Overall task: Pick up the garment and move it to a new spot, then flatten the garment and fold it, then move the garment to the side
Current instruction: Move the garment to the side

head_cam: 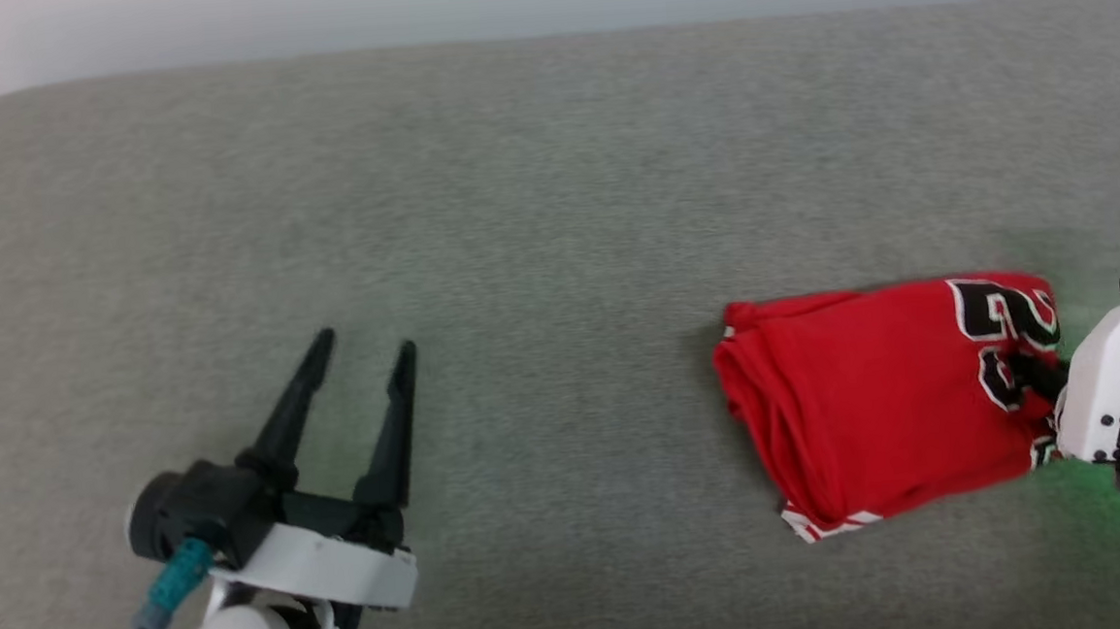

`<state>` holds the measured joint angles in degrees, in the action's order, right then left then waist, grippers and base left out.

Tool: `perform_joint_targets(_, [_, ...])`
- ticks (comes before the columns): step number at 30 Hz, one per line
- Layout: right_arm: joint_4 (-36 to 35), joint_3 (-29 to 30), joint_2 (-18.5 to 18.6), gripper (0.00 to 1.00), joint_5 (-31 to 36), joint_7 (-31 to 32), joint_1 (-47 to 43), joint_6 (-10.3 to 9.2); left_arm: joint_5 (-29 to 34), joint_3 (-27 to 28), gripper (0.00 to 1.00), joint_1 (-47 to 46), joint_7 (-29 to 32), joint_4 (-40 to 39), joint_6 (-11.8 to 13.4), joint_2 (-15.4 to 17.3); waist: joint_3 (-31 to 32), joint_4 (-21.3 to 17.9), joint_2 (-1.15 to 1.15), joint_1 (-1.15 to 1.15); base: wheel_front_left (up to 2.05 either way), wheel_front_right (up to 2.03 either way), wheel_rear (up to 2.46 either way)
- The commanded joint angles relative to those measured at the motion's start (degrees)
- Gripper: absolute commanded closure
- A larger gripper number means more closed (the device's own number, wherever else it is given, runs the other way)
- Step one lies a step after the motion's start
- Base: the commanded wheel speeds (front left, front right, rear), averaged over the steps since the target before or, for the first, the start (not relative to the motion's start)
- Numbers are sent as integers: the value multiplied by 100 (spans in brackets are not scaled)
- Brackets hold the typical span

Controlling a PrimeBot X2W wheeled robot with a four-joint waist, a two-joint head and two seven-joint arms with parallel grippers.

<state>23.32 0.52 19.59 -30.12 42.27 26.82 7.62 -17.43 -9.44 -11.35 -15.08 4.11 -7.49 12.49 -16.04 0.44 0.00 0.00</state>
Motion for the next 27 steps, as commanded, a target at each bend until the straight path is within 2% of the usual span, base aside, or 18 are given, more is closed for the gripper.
perform_joint_targets(1, [87, 50, 88, 100, 14, -71, 9, -25, -5, -19, 0, -63, -2, -60, 6, 59, -105, -388, 0, 0, 0, 0, 0])
perform_joint_targets(7, [98, 492, 188, 100, 26, -858, 162, -17, 6, -346, 0, -269, -2, -599, 6, 271, -268, -1013, 0, 0, 0, 0, 0])
perform_joint_targets(15, [511, 1184, 172, 100, 358, -2058, 428, -17, 86, -599, 0, -678, -2, -647, 6, 620, -633, -1720, 0, 0, 0, 0, 0])
perform_joint_targets(21, [1021, 1519, 336, 100, 900, -2589, 910, -17, 29, -599, 0, -1042, -2, -666, 5, 984, -875, -1966, 0, 0, 0, 0, 0])
perform_joint_targets(27, [1533, 1894, 547, 100, 1649, -3121, 1428, -17, -69, -597, 0, -1358, -2, -790, 5, 1334, -1010, -1951, 0, 0, 0, 0, 0])
